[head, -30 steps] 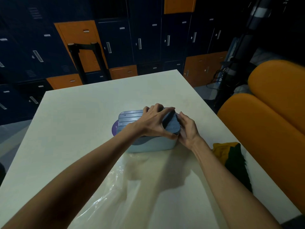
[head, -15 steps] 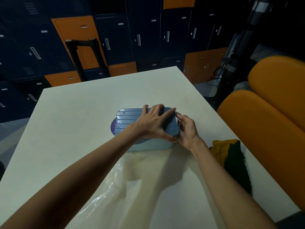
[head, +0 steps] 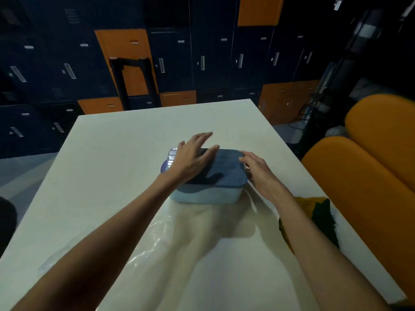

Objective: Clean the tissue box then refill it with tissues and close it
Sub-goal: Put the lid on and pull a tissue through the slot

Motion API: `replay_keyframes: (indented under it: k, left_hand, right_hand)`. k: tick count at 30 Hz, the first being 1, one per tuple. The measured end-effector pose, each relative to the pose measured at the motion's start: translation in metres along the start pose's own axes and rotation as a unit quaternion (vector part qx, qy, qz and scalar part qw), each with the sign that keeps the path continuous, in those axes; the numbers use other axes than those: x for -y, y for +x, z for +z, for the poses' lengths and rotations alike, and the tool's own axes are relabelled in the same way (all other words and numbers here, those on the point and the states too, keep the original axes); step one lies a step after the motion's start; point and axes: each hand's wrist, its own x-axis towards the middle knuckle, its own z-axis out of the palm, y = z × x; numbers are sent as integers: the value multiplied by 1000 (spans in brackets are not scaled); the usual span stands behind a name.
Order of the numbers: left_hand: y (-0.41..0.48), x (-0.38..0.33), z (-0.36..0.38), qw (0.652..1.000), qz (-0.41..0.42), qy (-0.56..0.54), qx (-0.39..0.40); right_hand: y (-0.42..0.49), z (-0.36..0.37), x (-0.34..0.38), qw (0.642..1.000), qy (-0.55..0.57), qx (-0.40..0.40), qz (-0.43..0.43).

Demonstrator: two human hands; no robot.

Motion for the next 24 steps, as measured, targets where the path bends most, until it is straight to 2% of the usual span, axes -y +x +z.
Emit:
replay_keyframes:
  k: [4, 9, 15, 20, 24]
  left_hand:
    - [-22, 31, -24, 978, -186, -57, -80]
    - [-48, 31, -19, 956, -248, -147, -59]
    - [-57, 37, -23, 879, -388, -276, -3]
    - [-53, 29, -36, 857, -386, -316, 132]
    - [-58, 30, -45, 861, -310, -390, 100]
  right_hand:
    - [3, 9, 1, 999, -38, -9, -12]
    - [1, 27, -13, 997, -69, -30, -20]
    - [2, 31, -11, 999, -23, -16, 41]
    - [-8, 21, -8, 996, -11, 12, 91]
    - [-17, 7, 0, 992, 62, 53, 100]
